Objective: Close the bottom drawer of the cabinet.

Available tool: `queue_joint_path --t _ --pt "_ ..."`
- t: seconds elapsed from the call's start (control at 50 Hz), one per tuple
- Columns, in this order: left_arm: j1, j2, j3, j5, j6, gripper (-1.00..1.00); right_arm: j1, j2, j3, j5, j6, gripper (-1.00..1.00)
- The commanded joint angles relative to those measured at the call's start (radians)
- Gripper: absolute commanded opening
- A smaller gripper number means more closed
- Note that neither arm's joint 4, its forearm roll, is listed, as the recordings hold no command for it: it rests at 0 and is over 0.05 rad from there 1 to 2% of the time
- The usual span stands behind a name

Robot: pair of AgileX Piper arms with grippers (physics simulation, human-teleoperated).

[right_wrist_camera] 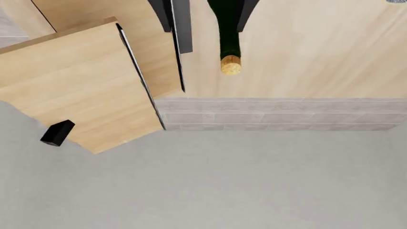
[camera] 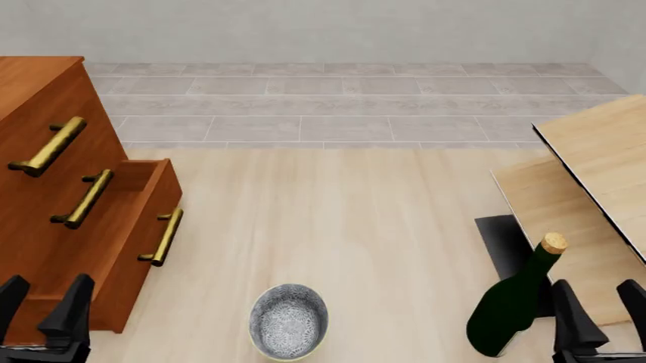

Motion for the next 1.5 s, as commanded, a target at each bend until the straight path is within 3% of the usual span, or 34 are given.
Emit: queue_joint_path --t 0.02,0.36,0.58,0.8,0.98,1.26,1.5 --pt "-0.002 -0.051 0.052 -0.056 0.050 1.00 0.007 0.003 -0.002 -0.001 -0.007 1.00" --pt "-0.015 -0.012 0.054 -0.105 0.046 1.00 0.019 0.005 -0.003 0.001 -0.014 1.00" --pt "-0.047 0.111 0.055 -0.197 0.024 1.00 0.029 0.010 -0.001 -0.004 -0.018 1.00" --pt "-0.157 0.328 0.056 -0.364 0.025 1.00 0.032 0.008 -0.001 -0.002 -0.022 1.00" --pt "-0.234 0.472 0.056 -0.477 -0.033 1.00 0.041 0.024 0.000 -0.015 -0.019 1.00" --pt "-0.272 0.824 0.056 -0.772 -0.061 1.00 0.046 0.031 0.000 -0.018 -0.020 1.00" --pt "-0.306 1.025 0.056 -0.927 -0.075 1.00 0.049 0.045 0.000 -0.028 -0.023 1.00"
